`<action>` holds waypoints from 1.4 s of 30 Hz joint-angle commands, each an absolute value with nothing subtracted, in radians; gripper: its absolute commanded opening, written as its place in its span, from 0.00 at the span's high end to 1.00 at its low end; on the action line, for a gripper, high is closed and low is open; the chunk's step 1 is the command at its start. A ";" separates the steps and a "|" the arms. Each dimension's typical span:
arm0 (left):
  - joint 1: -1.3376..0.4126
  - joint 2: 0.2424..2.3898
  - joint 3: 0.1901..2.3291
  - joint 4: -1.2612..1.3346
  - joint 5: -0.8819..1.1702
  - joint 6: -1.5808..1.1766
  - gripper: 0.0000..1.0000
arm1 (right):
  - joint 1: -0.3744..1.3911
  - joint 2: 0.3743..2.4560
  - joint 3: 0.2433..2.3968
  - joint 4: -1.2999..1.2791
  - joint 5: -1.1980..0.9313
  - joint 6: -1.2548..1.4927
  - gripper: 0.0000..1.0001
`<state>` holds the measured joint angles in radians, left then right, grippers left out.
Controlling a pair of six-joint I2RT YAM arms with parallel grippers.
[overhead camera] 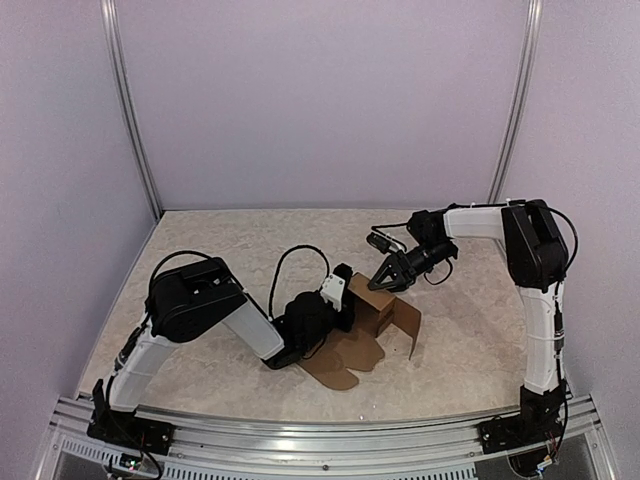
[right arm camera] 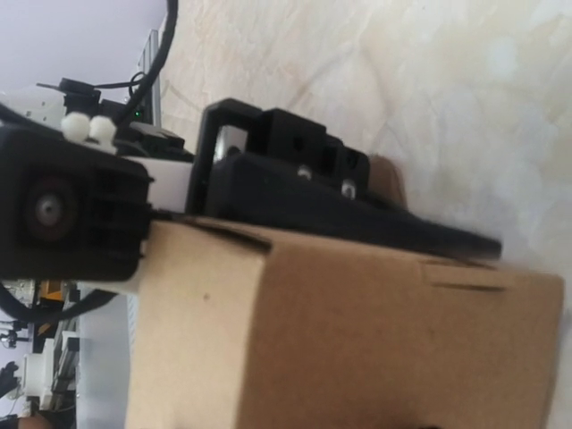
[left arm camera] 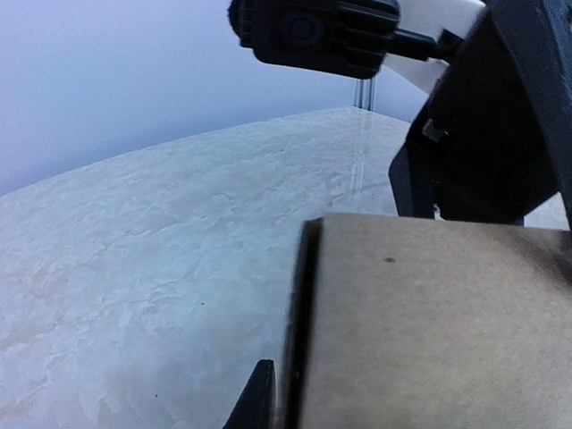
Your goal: Fold the paper box
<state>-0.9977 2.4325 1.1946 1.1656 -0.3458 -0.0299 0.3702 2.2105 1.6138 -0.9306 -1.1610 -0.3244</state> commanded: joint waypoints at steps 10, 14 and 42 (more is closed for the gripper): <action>-1.000 2.370 1.066 1.401 -0.296 0.058 0.75 | 0.388 2.263 1.653 -1.021 -1.132 -0.371 0.39; -1.000 2.374 1.073 1.413 -0.310 0.064 0.77 | 0.388 2.262 1.651 -1.023 -1.133 -0.374 0.39; -0.990 2.394 1.106 1.273 -0.271 0.065 0.76 | 0.387 2.273 1.658 -1.040 -1.158 -0.385 0.39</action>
